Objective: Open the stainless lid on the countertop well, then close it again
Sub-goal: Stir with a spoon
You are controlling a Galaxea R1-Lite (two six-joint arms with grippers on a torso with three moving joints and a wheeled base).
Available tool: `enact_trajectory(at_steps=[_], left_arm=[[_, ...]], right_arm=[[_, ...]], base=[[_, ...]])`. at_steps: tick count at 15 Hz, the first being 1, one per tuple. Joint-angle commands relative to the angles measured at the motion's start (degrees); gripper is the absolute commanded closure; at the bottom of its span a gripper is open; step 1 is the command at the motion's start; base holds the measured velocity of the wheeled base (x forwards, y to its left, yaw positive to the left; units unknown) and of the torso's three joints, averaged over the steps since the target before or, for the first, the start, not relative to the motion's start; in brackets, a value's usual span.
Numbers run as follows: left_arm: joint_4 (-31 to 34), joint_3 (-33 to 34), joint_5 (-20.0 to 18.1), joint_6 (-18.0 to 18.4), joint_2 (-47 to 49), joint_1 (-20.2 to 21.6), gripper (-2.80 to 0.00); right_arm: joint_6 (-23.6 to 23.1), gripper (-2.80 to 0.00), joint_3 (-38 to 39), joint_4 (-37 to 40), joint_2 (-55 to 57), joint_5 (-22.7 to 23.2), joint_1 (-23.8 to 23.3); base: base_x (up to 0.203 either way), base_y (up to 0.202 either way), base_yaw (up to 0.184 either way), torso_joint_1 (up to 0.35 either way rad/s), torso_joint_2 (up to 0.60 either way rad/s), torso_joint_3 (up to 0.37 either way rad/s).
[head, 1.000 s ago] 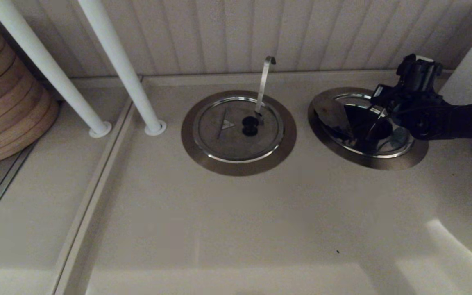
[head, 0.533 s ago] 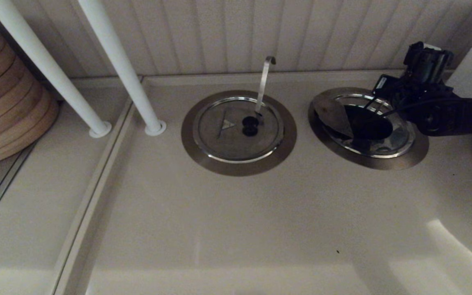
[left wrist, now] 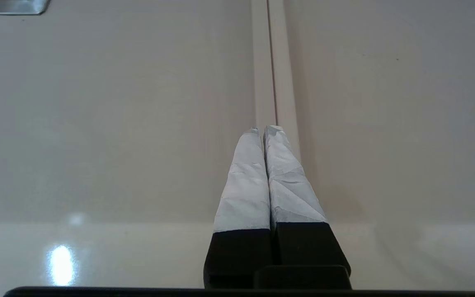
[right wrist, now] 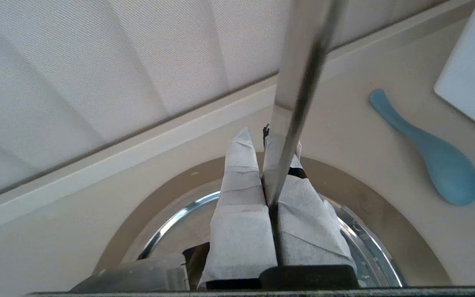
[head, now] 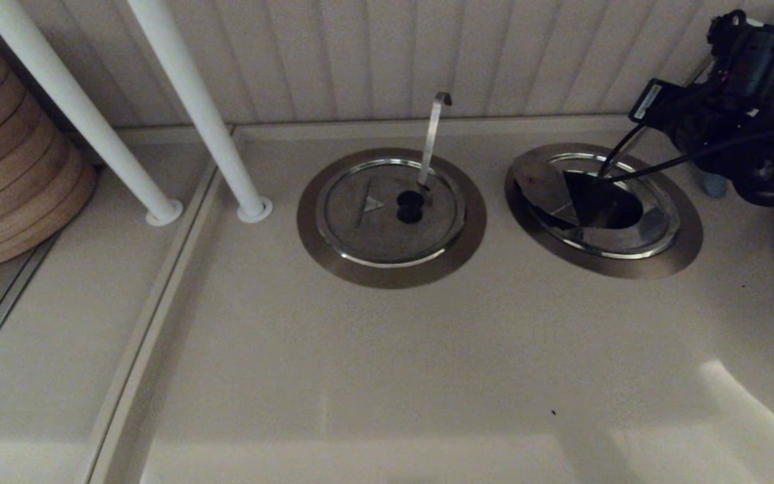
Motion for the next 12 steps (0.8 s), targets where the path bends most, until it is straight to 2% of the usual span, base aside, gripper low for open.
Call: enact_trajectory(at_steps=[1,4,6,10,12], left_arm=[[0.00,0.00,0.03,-0.03,0.06,0.00,0.00],[0.00,0.00,-0.01,-0.03,0.06,0.00,0.00],[0.00,0.00,0.00,-0.03,0.06,0.00,0.00],[0.00,0.00,-0.01,-0.03,0.06,0.00,0.00],[0.00,0.00,-0.01,-0.03,0.06,0.00,0.00]], right_arm=[[-0.17,0.00,0.80,-0.13,-1.76,-0.15,0.54],[-1.61,0.00,3.58,0.16,-3.53,1.73,1.11],[-5.05,0.00,5.55,0.22,-4.29,3.40,1.17],[-14.12,0.00,7.90,0.09,-3.72,3.22,-1.57],[-15.13,0.00,7.84,-0.04,-3.15,2.92,-2.23]], base=[[0.000,0.000,0.000,0.000,0.00,0.000],[0.000,0.000,0.000,0.000,0.00,0.000],[0.000,0.000,0.000,0.000,0.00,0.000],[0.000,0.000,0.000,0.000,0.00,0.000],[0.000,0.000,0.000,0.000,0.00,0.000]])
